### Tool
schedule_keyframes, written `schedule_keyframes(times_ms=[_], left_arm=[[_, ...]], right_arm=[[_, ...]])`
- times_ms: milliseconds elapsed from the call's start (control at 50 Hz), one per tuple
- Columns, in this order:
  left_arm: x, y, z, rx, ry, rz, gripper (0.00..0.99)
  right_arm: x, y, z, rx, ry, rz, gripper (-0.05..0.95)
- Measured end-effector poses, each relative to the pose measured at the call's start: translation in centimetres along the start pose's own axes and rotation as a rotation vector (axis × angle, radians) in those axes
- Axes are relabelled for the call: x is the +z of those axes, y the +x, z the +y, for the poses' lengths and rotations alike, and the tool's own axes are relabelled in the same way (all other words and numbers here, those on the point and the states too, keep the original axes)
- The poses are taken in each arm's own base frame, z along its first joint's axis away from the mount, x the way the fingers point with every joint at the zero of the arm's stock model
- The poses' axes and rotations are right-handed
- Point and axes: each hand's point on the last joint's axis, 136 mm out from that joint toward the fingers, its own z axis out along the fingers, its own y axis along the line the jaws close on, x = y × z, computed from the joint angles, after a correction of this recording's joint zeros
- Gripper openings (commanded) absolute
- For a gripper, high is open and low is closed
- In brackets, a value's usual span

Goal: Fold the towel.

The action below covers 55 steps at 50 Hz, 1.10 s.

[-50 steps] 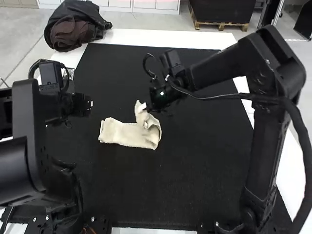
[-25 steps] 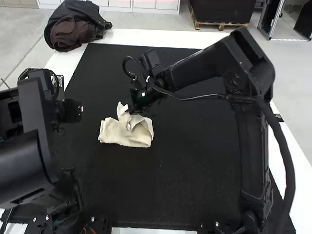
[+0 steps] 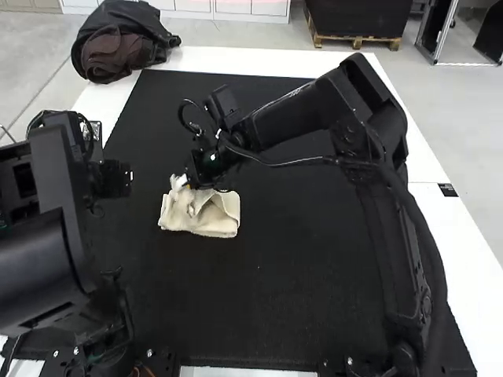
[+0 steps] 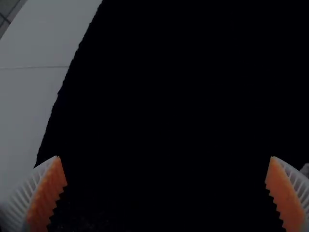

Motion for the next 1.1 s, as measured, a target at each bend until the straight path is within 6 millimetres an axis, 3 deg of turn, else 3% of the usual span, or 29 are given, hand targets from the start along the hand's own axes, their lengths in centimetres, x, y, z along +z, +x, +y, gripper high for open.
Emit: schedule_keyframes(times_ms=[200,320,340,400,460,680,780,940,1100], left_arm=[[0.0,0.0,0.0,0.001,-0.001,-0.002,0.969],[0.0,-0.2,0.0,0.002,-0.002,-0.007,0.969],[0.0,-0.1,0.1,0.002,-0.002,-0.006,0.969],[0.0,-0.2,0.1,0.002,-0.002,-0.008,0.969],[0.0,-0.2,0.0,0.002,-0.002,-0.008,0.969],[0.0,-0.2,0.0,0.002,-0.002,-0.008,0.969],[0.0,-0.2,0.0,0.002,-0.002,-0.008,0.969],[0.0,-0.2,0.0,0.003,-0.002,-0.007,0.969],[0.0,-0.1,0.0,0.002,-0.002,-0.005,0.969]], right_arm=[[-0.5,-3.1,1.4,-0.020,-0.026,-0.060,0.77],[-1.2,-5.4,2.6,-0.038,-0.049,-0.106,0.76],[-1.3,-5.6,2.7,-0.040,-0.050,-0.111,0.70],[-1.9,-6.2,3.0,-0.042,-0.056,-0.126,0.39],[-2.6,-6.8,3.0,-0.037,-0.057,-0.139,-0.04],[-7.2,-9.2,0.5,-0.014,-0.019,-0.220,-0.03],[-8.0,-8.2,-0.9,-0.006,0.006,-0.212,-0.03],[-6.2,-3.1,-3.3,0.026,0.033,-0.126,-0.03],[-5.1,0.6,-4.9,0.040,0.051,-0.091,-0.03]])
